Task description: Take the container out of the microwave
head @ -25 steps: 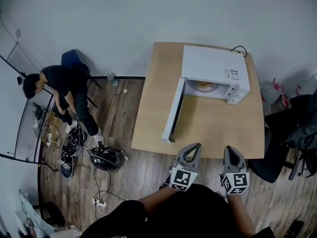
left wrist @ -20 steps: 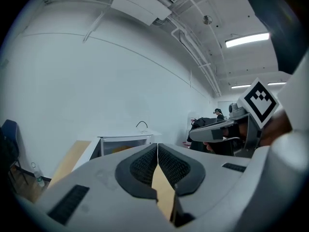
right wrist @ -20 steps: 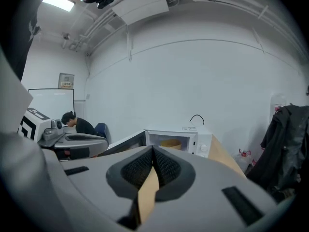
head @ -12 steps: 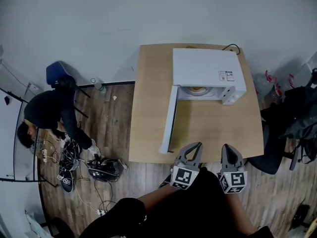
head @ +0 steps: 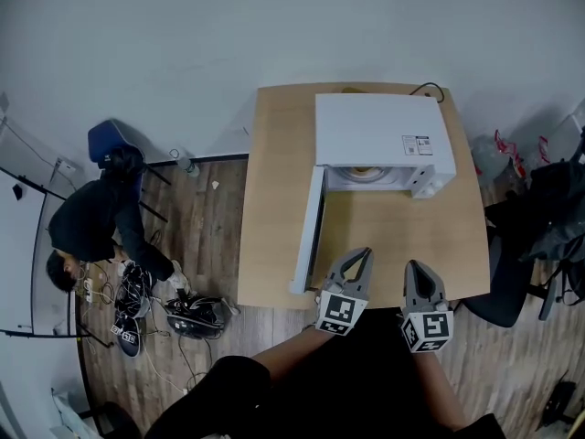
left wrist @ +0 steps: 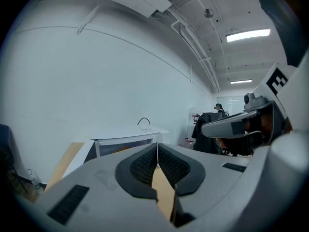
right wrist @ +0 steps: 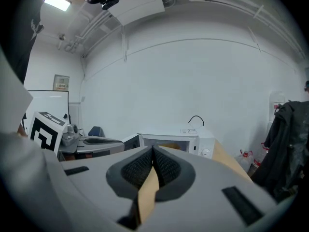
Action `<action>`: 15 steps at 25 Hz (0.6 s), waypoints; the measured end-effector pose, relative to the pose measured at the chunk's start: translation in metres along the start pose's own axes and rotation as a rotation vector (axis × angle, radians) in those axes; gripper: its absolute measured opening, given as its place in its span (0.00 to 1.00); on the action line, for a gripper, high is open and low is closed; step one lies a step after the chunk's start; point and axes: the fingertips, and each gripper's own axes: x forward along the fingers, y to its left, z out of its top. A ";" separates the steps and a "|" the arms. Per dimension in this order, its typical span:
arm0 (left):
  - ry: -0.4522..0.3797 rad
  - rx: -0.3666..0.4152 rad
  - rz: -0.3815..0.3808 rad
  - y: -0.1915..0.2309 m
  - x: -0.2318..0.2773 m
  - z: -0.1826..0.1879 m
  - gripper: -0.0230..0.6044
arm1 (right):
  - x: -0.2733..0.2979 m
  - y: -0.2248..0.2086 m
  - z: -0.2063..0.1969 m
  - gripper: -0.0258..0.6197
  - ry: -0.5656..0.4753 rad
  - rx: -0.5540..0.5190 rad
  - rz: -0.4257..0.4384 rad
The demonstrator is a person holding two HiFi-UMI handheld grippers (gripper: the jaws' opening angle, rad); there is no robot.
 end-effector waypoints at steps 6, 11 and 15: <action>0.039 0.013 0.042 0.017 0.041 0.001 0.06 | 0.032 -0.027 0.008 0.13 -0.006 0.006 0.019; 0.074 0.040 0.075 0.036 0.080 0.001 0.06 | 0.058 -0.052 0.016 0.13 -0.007 0.030 0.027; 0.110 0.065 0.119 0.052 0.112 -0.010 0.06 | 0.074 -0.070 0.024 0.13 -0.016 0.055 0.035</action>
